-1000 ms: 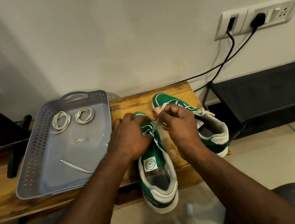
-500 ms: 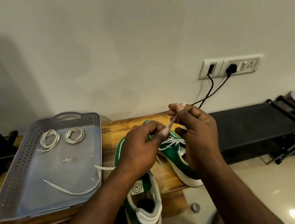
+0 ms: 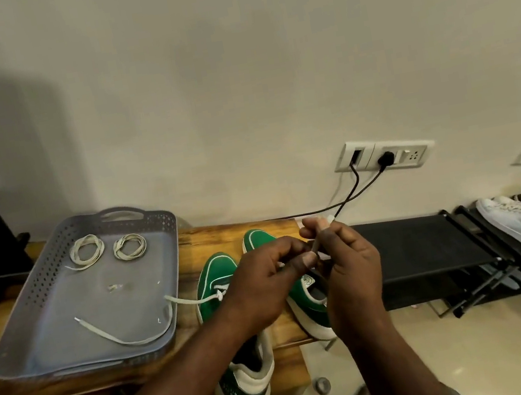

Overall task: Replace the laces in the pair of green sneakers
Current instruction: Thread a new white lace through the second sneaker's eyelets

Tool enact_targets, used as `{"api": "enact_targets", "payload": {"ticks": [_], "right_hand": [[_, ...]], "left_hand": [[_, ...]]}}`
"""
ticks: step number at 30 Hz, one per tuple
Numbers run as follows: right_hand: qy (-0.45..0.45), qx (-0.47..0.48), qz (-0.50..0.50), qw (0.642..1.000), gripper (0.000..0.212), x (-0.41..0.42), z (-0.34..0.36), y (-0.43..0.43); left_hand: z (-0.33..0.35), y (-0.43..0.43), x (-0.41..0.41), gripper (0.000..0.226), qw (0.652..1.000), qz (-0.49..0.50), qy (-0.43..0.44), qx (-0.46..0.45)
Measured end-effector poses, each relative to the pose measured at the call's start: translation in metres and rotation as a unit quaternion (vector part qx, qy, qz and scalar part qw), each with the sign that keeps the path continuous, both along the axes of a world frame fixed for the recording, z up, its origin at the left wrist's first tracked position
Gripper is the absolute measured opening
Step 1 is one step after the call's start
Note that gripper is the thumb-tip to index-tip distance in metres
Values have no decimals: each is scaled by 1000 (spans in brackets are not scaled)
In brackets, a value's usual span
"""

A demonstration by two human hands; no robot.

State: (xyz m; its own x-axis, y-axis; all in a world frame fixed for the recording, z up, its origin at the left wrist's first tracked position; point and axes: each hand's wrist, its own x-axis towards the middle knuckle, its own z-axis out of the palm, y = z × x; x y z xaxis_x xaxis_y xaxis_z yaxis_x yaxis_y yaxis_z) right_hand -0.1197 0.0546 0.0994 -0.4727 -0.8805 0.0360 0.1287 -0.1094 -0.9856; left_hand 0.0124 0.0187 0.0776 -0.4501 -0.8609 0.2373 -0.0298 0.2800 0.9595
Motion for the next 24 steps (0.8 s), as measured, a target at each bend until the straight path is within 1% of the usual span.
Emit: {"api": "enact_targets", "payload": {"ticks": [2, 3, 5, 6, 7, 9, 11, 13, 15, 16, 18, 20, 21, 22, 24], "right_hand": [[0, 0, 5, 1000, 26, 3, 4, 5], [-2, -2, 6, 1000, 26, 3, 7, 6], [-15, -6, 1, 1000, 25, 4, 14, 9], [-28, -3, -3, 1000, 24, 4, 18, 10], [-36, 1, -3, 999, 23, 3, 18, 12], [-32, 5, 7, 999, 23, 5, 16, 14], [4, 0, 15, 1000, 25, 8, 10, 17], [45, 2, 17, 999, 31, 10, 5, 20], [64, -4, 19, 998, 22, 10, 0, 21], [94, -2, 24, 995, 18, 10, -4, 21], [215, 25, 58, 974, 25, 7, -14, 19], [329, 71, 105, 936, 35, 7, -19, 18], [361, 87, 118, 921, 34, 7, -22, 18], [374, 93, 124, 914, 30, 7, -24, 18], [371, 96, 119, 916, 21, 7, -26, 20]], "left_hand": [[-1, 1, 0, 22, 998, 28, -42, -23], [-5, -3, 2, 23, 993, 57, -89, -43], [-15, -12, 12, 24, 968, 121, -206, -70], [-20, -16, 18, 24, 956, 148, -246, -64], [-25, -21, 23, 24, 949, 168, -264, -50], [-27, -29, 32, 19, 948, 197, -250, -24], [-23, -33, 39, 17, 954, 195, -227, -22], [-19, -34, 41, 15, 963, 156, -218, -33], [-18, -29, 41, 14, 968, 115, -221, -40], [-19, -27, 39, 13, 969, 101, -223, -44], [-18, -23, 37, 7, 970, 80, -225, -48], [-17, -21, 36, 6, 965, 67, -246, -67], [-17, -21, 36, 5, 959, 66, -264, -81], [-17, -21, 37, 6, 953, 67, -281, -95], [-16, -21, 37, 8, 943, 68, -304, -114]]}}
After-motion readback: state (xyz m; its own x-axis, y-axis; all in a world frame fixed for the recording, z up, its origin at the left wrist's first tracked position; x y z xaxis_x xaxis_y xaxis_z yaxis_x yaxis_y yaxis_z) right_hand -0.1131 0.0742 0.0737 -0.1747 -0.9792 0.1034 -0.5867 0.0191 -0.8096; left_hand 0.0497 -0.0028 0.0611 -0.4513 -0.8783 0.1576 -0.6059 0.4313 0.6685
